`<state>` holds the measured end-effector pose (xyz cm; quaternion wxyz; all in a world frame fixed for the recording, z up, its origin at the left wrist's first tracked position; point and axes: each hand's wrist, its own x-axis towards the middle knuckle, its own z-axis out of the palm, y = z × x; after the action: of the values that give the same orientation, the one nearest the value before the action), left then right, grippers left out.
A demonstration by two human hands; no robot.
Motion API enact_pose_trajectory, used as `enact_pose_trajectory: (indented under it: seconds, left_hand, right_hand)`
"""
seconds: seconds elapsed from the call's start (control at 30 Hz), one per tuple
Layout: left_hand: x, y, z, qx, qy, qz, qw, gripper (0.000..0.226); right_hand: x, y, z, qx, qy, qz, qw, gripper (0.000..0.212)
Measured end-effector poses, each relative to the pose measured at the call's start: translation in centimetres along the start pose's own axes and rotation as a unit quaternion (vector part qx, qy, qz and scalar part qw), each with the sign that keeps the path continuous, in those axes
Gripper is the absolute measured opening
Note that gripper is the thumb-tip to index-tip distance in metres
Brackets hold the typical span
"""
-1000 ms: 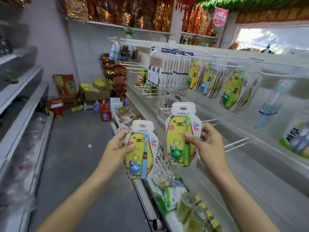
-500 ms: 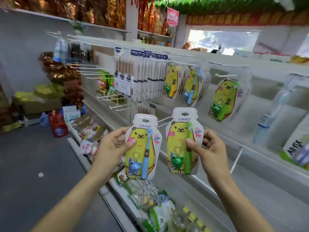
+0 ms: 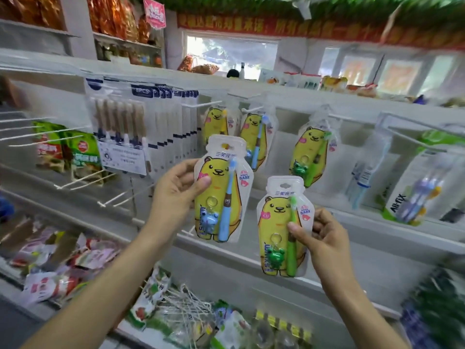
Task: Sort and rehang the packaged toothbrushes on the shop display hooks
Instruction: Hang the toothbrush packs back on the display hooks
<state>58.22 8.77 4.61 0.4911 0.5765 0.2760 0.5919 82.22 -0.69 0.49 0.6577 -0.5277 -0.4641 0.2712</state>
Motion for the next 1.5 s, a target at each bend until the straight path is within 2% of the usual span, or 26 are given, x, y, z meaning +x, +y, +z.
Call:
enact_pose_trajectory:
  seconds: [0.23, 0.73, 1.07, 1.27, 1.4, 1.5]
  left_hand:
    - [4.6, 0.5, 0.8, -0.025, -0.061, 0.038, 0.997, 0.023]
    - [7.9, -0.7, 1.8, -0.073, -0.046, 0.096, 0.992, 0.031]
    - [8.0, -0.3, 1.8, -0.056, -0.048, 0.105, 0.992, 0.028]
    - [9.2, -0.2, 2.6, -0.078, -0.046, 0.054, 0.994, 0.026]
    - [11.1, -1.4, 3.4, -0.060, -0.048, 0.053, 0.996, 0.027]
    - [12.6, -2.8, 3.9, -0.047, -0.042, 0.056, 0.996, 0.025]
  right_hand:
    - [-1.0, -0.6, 0.2, -0.023, 0.067, -0.008, 0.997, 0.022]
    - [-3.0, 0.0, 0.6, -0.041, 0.117, -0.013, 0.992, 0.018]
    - [-3.6, 0.5, 0.9, -0.036, 0.124, 0.015, 0.992, 0.019]
    - [-3.5, 0.7, 0.9, -0.032, 0.110, 0.017, 0.993, 0.020]
    - [-3.6, 0.6, 0.8, -0.021, 0.103, 0.002, 0.994, 0.018]
    - [-3.9, 0.3, 0.4, -0.024, 0.097, -0.004, 0.995, 0.025]
